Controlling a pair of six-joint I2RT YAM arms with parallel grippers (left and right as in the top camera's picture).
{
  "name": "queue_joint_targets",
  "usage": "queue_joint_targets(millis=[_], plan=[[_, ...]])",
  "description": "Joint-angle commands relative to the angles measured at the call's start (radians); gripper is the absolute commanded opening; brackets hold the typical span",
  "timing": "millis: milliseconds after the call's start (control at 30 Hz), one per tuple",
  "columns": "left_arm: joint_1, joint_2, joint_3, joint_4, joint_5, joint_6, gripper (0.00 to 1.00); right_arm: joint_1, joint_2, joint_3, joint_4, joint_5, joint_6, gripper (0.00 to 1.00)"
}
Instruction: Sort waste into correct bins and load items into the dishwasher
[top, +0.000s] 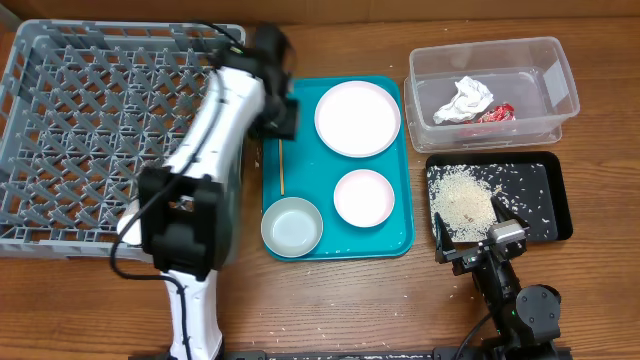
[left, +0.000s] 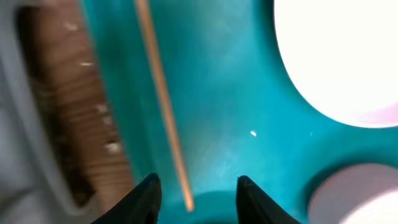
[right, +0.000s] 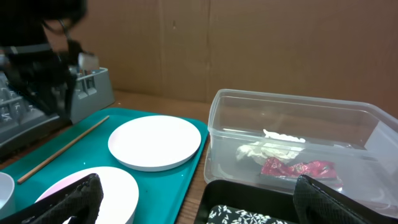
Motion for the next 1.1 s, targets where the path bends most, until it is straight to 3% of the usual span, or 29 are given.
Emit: queue_joint_targets(millis=[0, 333, 467, 600, 667, 733, 767, 900, 1067], plan=[[-0.021, 0.018, -0.122, 0.074, -0.116, -0.156, 0.40, 0.005, -0.006, -0.010, 0.003, -0.005, 0.004, 1.00], [-0.011, 0.023, -0.252, 0.192, -0.112, -0.186, 0.37, 0.005, -0.006, -0.010, 0.003, -0.005, 0.004, 1.00], [-0.021, 0.023, -0.285, 0.242, -0.032, -0.101, 0.35, 0.005, -0.006, -0.010, 0.003, -0.005, 0.004, 1.00], [-0.031, 0.023, -0.322, 0.264, -0.023, -0.093, 0.34, 0.005, -0.006, -0.010, 0.003, -0.005, 0.004, 1.00], [-0.032, 0.023, -0.344, 0.276, -0.022, -0.094, 0.27, 0.005, -0.006, -0.010, 0.003, -0.005, 0.004, 1.00], [-0.032, 0.023, -0.349, 0.270, -0.015, -0.094, 0.04, 0.005, -0.006, -0.010, 0.003, -0.005, 0.004, 0.99], [-0.031, 0.021, -0.343, 0.262, -0.014, -0.094, 0.04, 0.005, -0.006, -0.010, 0.003, -0.005, 0.004, 1.00], [-0.003, 0.002, -0.224, 0.152, -0.024, -0.071, 0.04, 0.005, -0.006, -0.010, 0.003, -0.005, 0.004, 0.99], [0.058, -0.027, 0.079, -0.045, -0.026, 0.039, 0.04, 0.005, -0.006, -0.010, 0.003, -0.005, 0.004, 1.00]])
